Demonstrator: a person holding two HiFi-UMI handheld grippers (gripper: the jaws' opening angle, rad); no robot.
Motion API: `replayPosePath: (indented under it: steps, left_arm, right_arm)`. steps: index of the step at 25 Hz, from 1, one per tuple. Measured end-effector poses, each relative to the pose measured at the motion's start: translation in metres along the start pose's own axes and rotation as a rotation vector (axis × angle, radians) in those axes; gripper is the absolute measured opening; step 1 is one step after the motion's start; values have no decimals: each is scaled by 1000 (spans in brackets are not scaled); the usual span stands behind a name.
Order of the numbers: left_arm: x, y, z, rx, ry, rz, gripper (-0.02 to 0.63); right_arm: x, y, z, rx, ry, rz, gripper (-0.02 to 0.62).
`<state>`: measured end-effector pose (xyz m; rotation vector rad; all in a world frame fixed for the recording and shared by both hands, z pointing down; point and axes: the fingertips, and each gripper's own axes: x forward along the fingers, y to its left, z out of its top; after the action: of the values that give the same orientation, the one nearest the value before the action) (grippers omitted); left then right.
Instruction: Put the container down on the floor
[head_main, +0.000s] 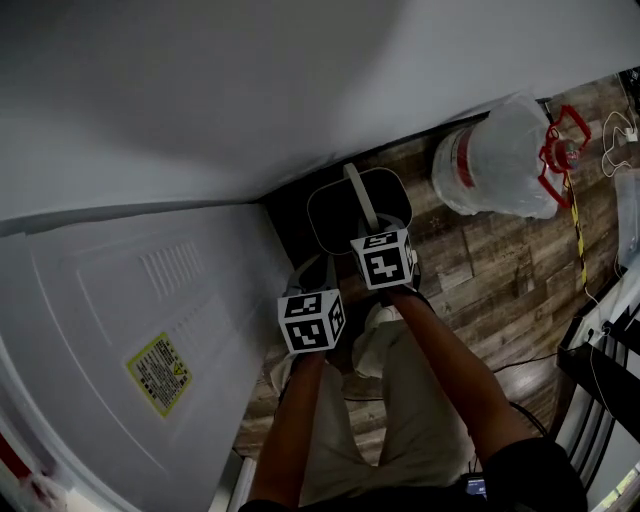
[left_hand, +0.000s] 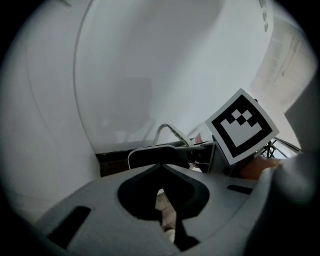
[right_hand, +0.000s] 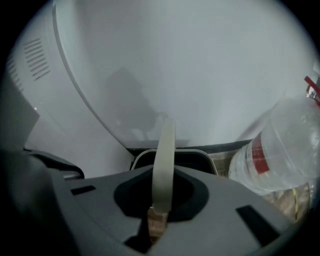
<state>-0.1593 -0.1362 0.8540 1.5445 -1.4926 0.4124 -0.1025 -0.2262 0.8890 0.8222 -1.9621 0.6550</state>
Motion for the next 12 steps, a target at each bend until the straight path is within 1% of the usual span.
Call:
replayPosePath:
  steps: [3, 6, 12]
  left_arm:
    - [5, 2, -3, 3, -3, -8, 14]
    - [10, 4, -5, -7, -10, -22, 14]
    - [16, 13, -5, -17, -23, -19, 14]
  right_arm:
    - [6, -1, 0, -4, -8, -9, 32]
    - [11, 0, 5, 2, -39, -10, 32]
    - [14, 1, 11, 6, -75, -13, 32]
